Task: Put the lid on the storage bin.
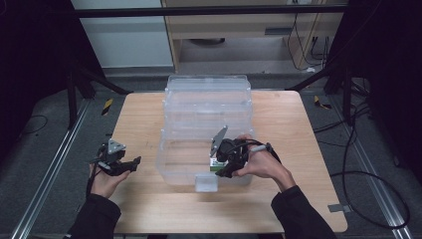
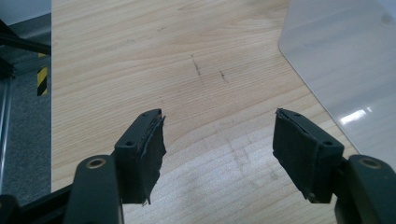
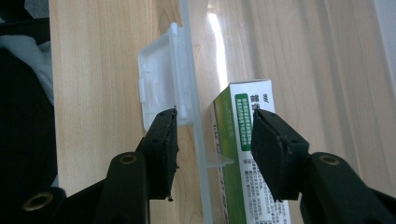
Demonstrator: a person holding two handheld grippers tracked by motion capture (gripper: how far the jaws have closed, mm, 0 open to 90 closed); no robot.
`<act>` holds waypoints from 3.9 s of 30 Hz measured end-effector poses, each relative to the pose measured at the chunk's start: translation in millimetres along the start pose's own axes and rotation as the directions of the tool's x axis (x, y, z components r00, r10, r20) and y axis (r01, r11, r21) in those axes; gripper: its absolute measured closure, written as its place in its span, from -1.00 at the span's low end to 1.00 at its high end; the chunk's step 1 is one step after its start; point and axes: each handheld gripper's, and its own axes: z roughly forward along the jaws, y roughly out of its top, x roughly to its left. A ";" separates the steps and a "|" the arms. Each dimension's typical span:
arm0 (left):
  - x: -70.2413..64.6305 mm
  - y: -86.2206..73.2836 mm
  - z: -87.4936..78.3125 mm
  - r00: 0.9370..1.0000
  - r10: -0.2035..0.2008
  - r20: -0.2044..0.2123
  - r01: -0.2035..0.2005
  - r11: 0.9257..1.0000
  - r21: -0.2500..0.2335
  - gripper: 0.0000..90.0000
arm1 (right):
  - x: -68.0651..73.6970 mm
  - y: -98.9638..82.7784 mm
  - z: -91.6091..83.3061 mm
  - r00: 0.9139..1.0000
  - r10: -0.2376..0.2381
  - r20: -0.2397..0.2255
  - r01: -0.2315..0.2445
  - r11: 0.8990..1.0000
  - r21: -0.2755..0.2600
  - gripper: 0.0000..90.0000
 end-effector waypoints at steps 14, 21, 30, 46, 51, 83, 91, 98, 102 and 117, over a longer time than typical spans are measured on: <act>0.4 -0.6 0.3 1.000 -0.001 -0.002 0.001 1.000 0.004 -0.26 | 3.5 0.7 16.9 0.998 0.005 -0.070 -0.002 0.999 0.043 0.40; -0.2 -1.1 1.4 1.000 0.003 -0.001 -0.003 1.000 0.010 -0.26 | 3.8 0.8 26.4 0.996 0.005 -0.091 0.001 0.998 0.066 0.42; -0.6 2.2 -1.6 1.000 0.004 0.002 -0.004 1.000 -0.001 -0.26 | 2.3 -3.7 37.3 0.995 0.015 -0.103 -0.007 0.996 0.084 0.45; -4.3 26.3 -19.8 0.999 0.052 0.006 -0.051 0.997 -0.056 -0.26 | -1.9 -2.2 41.7 0.989 0.025 -0.148 -0.011 0.995 0.098 0.42; -7.1 44.6 -27.4 0.997 0.080 0.013 -0.079 0.992 -0.095 -0.25 | -2.5 -2.1 42.0 0.988 0.033 -0.150 -0.018 0.995 0.099 0.42; -35.4 175.5 -43.1 0.888 0.404 0.217 -0.357 0.906 -0.228 -0.25 | -0.1 -2.0 41.5 0.990 0.021 -0.140 -0.005 0.994 0.111 0.42; -37.1 189.9 -38.8 0.841 0.478 0.254 -0.424 0.874 -0.240 -0.24 | 0.3 -2.0 41.5 0.991 0.019 -0.135 -0.004 0.994 0.110 0.42; -38.5 200.0 -29.3 0.812 0.514 0.277 -0.466 0.856 -0.223 -0.23 | 0.2 -2.0 41.5 0.991 0.014 -0.136 0.001 0.994 0.109 0.42; -42.2 209.1 -24.4 0.783 0.559 0.274 -0.521 0.829 -0.202 -0.23 | 0.1 -2.0 41.6 0.991 0.013 -0.136 0.002 0.994 0.109 0.42; -64.1 234.2 -8.6 0.690 0.664 0.289 -0.643 0.745 -0.176 -0.17 | 0.4 -2.2 41.6 0.991 0.005 -0.135 0.010 0.994 0.109 0.43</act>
